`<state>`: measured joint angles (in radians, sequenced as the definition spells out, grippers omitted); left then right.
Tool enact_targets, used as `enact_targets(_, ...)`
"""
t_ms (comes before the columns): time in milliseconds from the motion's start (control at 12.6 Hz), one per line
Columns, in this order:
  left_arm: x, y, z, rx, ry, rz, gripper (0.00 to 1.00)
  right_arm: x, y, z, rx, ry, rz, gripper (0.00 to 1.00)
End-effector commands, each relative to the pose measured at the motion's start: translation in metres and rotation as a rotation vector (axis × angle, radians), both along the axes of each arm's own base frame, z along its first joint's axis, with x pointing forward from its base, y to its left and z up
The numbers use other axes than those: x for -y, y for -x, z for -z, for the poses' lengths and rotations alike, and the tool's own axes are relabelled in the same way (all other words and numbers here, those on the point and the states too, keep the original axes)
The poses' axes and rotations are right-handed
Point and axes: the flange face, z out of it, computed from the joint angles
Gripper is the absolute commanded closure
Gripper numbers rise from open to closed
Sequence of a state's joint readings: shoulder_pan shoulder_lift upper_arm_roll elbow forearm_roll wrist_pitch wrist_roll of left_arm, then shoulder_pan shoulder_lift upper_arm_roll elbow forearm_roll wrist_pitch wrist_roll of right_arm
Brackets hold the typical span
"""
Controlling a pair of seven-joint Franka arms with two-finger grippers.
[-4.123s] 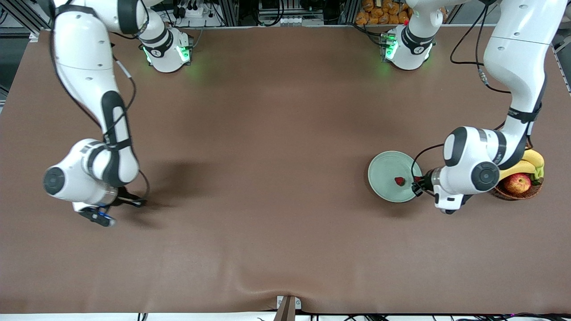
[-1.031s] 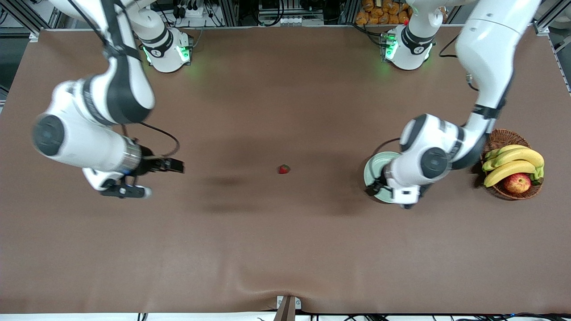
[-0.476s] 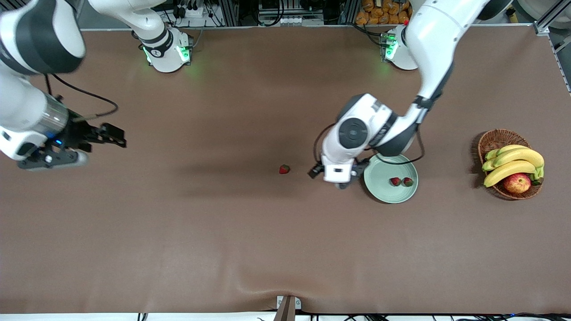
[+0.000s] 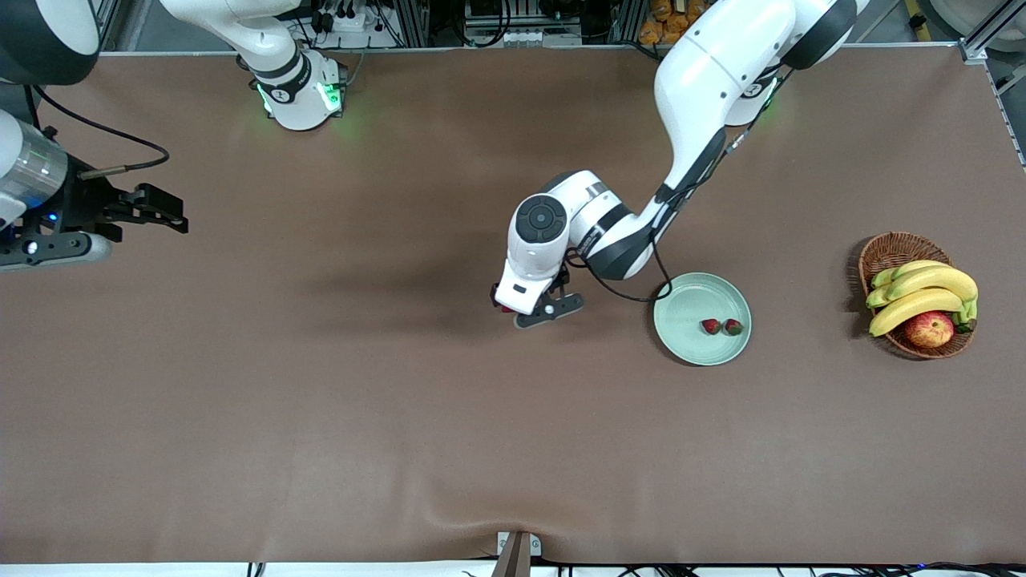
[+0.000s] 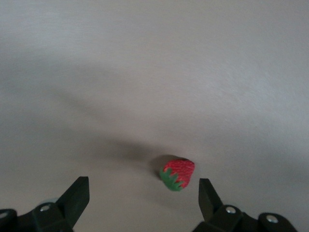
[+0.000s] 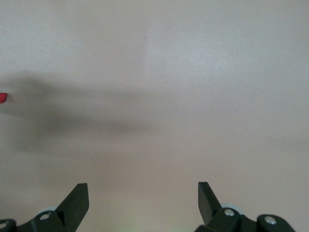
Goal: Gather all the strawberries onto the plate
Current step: 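Grasp the last strawberry with the left gripper while the right gripper retracts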
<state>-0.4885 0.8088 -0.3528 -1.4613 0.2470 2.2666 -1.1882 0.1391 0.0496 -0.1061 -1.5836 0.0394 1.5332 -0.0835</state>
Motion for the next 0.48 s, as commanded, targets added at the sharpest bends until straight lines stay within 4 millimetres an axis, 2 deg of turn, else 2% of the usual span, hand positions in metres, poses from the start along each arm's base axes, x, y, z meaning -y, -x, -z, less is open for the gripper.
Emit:
enact_targets(0,0.013,-0.004,0.009,0.059,0.043,0.068,0.0,0.022,0.011,-0.016,0.005,0.006,-0.014,0.0)
enact_targets(159,0.024,0.0,0.024,0.114,0.071,0.096,0.0,0.026,0.014,-0.028,0.003,0.005,-0.005,0.0)
enact_targets(396,0.033,0.011,0.034,0.137,0.043,0.124,0.0,0.028,0.018,-0.029,-0.016,0.006,0.009,0.0)
